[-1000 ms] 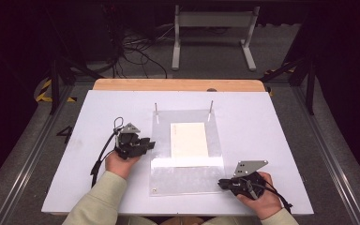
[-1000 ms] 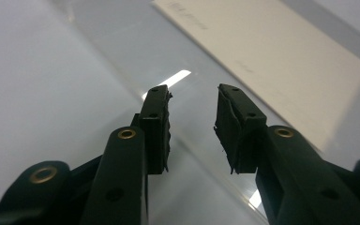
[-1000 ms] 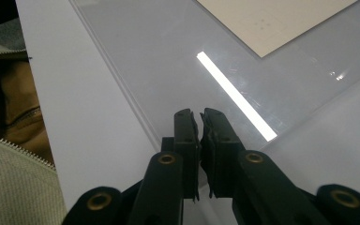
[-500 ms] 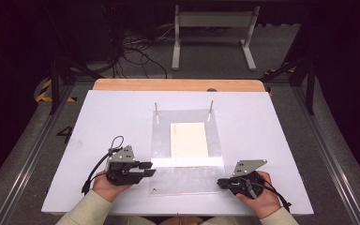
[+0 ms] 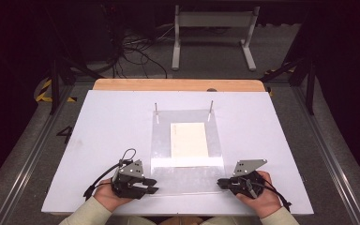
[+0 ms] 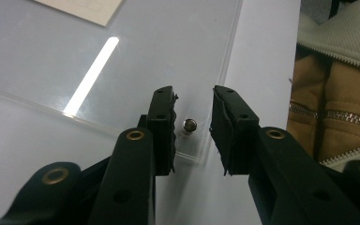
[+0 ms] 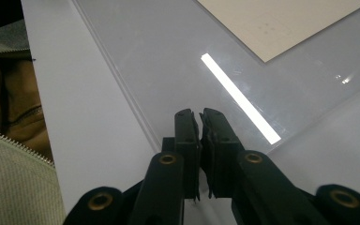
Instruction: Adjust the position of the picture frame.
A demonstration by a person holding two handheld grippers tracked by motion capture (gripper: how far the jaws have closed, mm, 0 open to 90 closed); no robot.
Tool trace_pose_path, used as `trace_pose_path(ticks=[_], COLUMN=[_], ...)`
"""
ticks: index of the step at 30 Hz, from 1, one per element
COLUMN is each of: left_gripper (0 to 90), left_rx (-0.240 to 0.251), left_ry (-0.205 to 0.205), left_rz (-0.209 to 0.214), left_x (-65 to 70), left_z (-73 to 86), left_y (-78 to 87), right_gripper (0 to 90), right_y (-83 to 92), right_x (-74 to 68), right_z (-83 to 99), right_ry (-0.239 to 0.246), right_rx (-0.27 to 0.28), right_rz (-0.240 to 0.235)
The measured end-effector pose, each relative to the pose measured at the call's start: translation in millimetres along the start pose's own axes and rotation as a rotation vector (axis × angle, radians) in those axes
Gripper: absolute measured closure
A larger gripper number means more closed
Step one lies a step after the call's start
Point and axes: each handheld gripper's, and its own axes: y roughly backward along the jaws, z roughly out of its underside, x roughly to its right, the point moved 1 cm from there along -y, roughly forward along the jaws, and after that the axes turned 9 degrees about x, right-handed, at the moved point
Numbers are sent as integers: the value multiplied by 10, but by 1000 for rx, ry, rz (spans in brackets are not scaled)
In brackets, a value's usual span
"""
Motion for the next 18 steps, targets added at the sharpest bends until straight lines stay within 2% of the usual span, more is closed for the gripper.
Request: trace_pose_path(ticks=[2, 4, 6, 8, 10, 11, 18], left_gripper=[695, 694, 698, 734, 805, 823, 832], left_rx=[-21, -21, -18, -7, 3, 5, -9], left_ry=[-13, -13, -21, -17, -14, 0, 3], left_rz=[1, 11, 2, -11, -42, -38, -15], left_x=[10, 24, 27, 30, 33, 34, 62], left_z=[7, 2, 4, 13, 25, 26, 28], left_y=[-33, -44, -50, -56, -59, -61, -55], right_gripper=[838, 837, 836, 835, 835, 837, 839], right_y=[12, 20, 25, 30, 31, 31, 43], right_x=[9, 11, 9, 9, 9, 7, -33], right_z=[5, 8, 5, 6, 7, 5, 6], right_ry=[-2, 0, 5, 10, 10, 14, 18], right_rx=[-3, -5, -11, -14, -15, -16, -33], right_rz=[-6, -8, -8, -7, -8, -8, -25])
